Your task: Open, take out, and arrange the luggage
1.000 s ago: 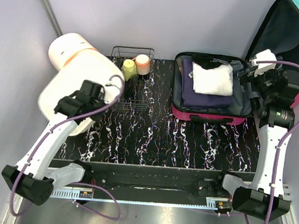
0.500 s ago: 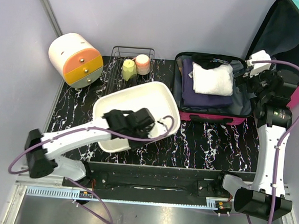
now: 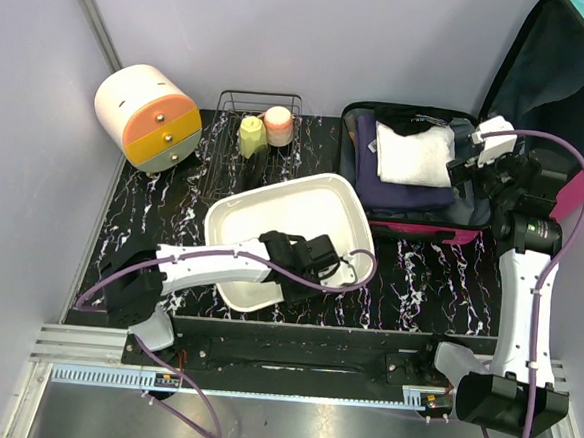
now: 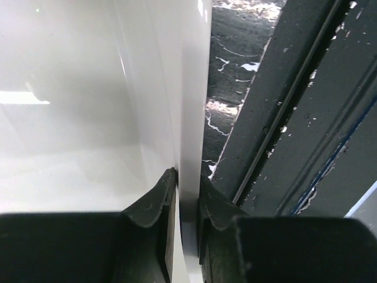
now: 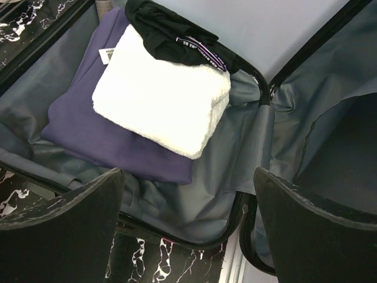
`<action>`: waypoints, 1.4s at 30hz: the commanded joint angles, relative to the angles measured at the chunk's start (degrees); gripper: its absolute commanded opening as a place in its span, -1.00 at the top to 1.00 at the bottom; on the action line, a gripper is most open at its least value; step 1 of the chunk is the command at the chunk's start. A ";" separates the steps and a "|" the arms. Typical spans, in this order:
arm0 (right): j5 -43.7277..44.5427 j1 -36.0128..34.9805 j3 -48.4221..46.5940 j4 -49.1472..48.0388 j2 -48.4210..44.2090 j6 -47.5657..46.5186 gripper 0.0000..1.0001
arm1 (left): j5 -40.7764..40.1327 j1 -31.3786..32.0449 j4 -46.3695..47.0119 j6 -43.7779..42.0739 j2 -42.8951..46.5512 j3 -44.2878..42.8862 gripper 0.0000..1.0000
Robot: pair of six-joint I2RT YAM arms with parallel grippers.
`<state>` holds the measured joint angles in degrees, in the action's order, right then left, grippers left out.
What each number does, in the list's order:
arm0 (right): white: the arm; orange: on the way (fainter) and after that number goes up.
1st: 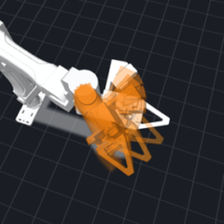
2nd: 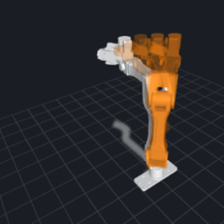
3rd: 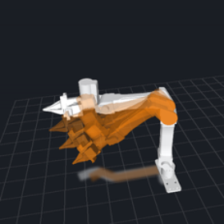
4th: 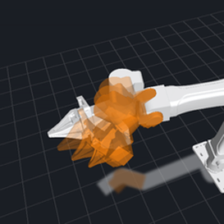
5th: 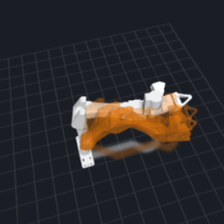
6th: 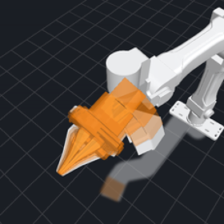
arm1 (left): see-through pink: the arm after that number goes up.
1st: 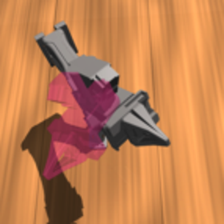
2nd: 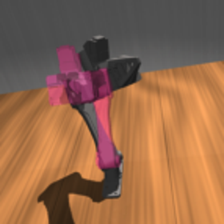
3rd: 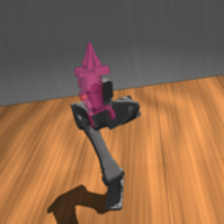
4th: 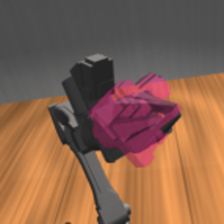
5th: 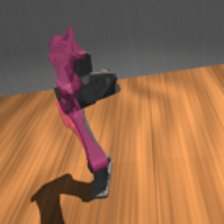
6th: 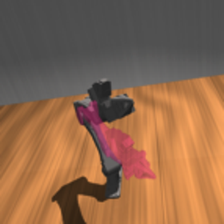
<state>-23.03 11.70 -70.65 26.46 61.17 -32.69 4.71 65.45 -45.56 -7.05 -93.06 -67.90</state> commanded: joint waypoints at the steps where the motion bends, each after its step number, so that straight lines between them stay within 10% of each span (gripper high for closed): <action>1: 0.35 -0.37 0.69 -0.97 -2.54 -0.89 -0.99 | 9.27 2.13 -1.28 3.00 -0.55 0.48 1.00; 13: -0.26 -0.37 4.73 -1.15 -6.94 -0.89 -0.99 | 6.53 6.36 -5.85 1.34 5.78 4.79 0.93; 23: -4.92 -0.37 0.18 -0.35 -0.72 2.27 -0.99 | 3.72 2.93 -8.22 -12.80 8.49 -7.31 -0.98; 31: -12.66 -1.15 -7.65 -10.45 11.85 3.50 -0.99 | 19.42 -15.76 -7.26 -15.54 13.52 -18.39 -0.98; 42: 3.07 -9.85 -34.79 -14.24 44.98 -4.48 -0.99 | 31.49 -40.39 1.70 -3.68 6.58 -27.11 -0.98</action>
<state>-26.20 4.71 -96.12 14.92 97.58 -32.16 28.47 31.03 -47.51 -16.56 -83.57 -92.99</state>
